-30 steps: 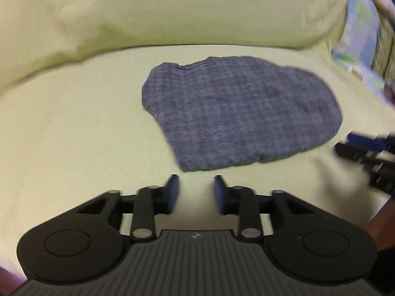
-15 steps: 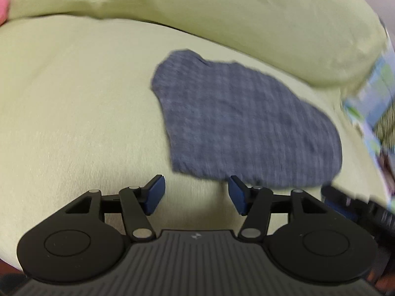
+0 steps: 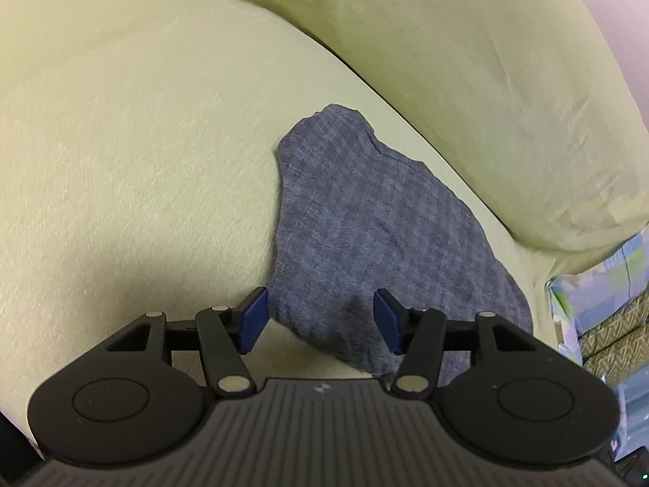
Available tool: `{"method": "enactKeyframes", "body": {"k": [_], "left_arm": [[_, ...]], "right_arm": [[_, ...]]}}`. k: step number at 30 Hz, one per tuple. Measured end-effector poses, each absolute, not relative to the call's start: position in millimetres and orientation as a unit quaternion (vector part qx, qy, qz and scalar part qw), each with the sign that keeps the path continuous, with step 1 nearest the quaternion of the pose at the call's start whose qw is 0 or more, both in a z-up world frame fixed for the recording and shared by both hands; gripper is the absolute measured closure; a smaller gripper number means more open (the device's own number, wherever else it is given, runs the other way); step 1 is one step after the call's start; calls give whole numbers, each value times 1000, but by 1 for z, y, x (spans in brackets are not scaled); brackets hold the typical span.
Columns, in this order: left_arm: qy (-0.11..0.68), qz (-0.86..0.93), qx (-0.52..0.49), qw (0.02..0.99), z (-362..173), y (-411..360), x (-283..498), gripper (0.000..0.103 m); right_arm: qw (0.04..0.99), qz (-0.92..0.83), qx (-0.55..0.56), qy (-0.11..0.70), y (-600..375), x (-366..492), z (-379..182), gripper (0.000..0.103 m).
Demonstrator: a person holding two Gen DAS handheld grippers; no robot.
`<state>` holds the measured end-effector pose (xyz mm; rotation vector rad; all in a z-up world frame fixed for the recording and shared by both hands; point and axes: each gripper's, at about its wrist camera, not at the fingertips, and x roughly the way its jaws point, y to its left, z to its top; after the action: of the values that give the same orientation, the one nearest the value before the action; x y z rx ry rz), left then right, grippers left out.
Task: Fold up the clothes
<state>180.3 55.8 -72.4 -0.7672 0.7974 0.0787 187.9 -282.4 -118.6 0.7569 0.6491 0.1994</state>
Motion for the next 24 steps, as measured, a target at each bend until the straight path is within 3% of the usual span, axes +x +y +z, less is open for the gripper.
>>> {"method": "enactKeyframes", "body": {"k": [1, 3, 4, 5, 8, 15, 24], "left_arm": [[378, 37, -368, 849, -73, 56, 180, 50], [379, 32, -384, 841, -76, 60, 181, 87], [381, 28, -394, 836, -78, 62, 181, 87], [381, 25, -398, 834, -79, 63, 181, 88], [384, 22, -375, 843, -76, 67, 182, 91], [386, -19, -206, 899, -52, 52, 188, 92], [397, -75, -143, 904, -62, 63, 188, 89]], "right_arm": [[876, 93, 355, 312, -280, 189, -119, 40], [880, 87, 344, 316, -278, 191, -121, 61], [879, 86, 346, 316, -279, 191, -121, 67], [878, 85, 348, 317, -281, 192, -121, 78], [877, 92, 349, 317, -288, 191, -122, 86], [899, 104, 291, 310, -286, 188, -102, 91], [899, 105, 282, 318, -291, 181, -107, 93]]}}
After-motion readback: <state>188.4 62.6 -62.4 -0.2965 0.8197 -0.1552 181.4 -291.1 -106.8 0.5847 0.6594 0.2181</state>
